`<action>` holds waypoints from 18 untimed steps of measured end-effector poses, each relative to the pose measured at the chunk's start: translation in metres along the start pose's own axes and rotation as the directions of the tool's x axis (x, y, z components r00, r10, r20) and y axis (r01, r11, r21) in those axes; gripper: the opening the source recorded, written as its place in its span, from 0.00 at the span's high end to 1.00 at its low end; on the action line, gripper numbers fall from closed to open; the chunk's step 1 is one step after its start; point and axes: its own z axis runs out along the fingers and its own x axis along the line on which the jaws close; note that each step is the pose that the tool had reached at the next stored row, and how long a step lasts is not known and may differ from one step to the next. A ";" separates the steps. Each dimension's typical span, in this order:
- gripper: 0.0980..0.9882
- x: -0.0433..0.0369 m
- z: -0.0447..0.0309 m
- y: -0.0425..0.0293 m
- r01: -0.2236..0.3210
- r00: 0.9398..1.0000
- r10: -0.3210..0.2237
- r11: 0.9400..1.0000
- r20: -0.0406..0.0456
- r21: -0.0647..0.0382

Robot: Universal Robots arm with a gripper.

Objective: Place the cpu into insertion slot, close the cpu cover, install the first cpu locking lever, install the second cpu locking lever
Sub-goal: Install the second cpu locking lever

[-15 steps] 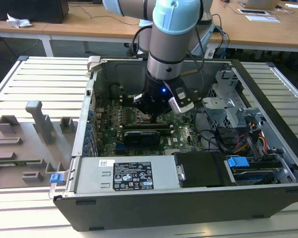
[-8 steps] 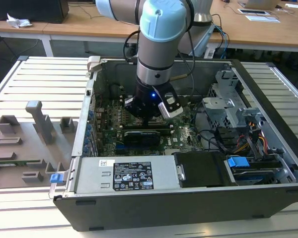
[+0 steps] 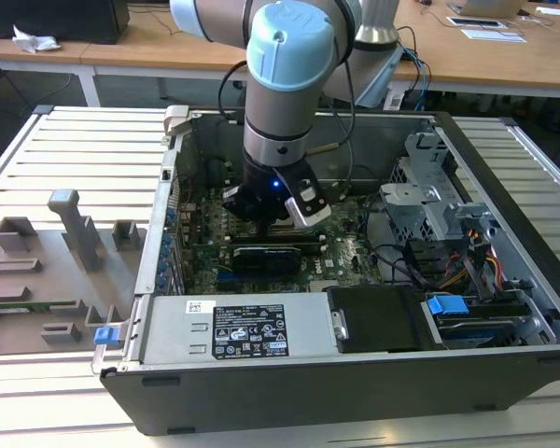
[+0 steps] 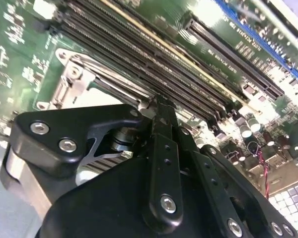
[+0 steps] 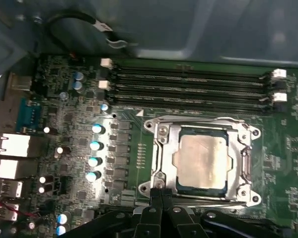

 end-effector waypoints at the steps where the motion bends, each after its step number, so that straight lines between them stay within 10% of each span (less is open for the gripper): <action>1: 0.99 0.0015 0.0006 -0.0001 0.004 1.000 -0.004 1.000 0.000 -0.005; 7: 0.99 0.0150 0.0058 0.0003 0.030 1.000 -0.030 0.999 0.000 -0.041; 14: 0.99 0.0154 -0.0093 0.0038 0.039 0.999 -0.039 0.998 -0.001 -0.045; 16: 0.99 0.0113 -0.0093 0.0142 0.038 0.999 -0.038 0.999 -0.003 -0.030; 18: 0.99 0.0049 -0.0075 0.0254 0.036 0.999 -0.035 0.999 -0.010 0.017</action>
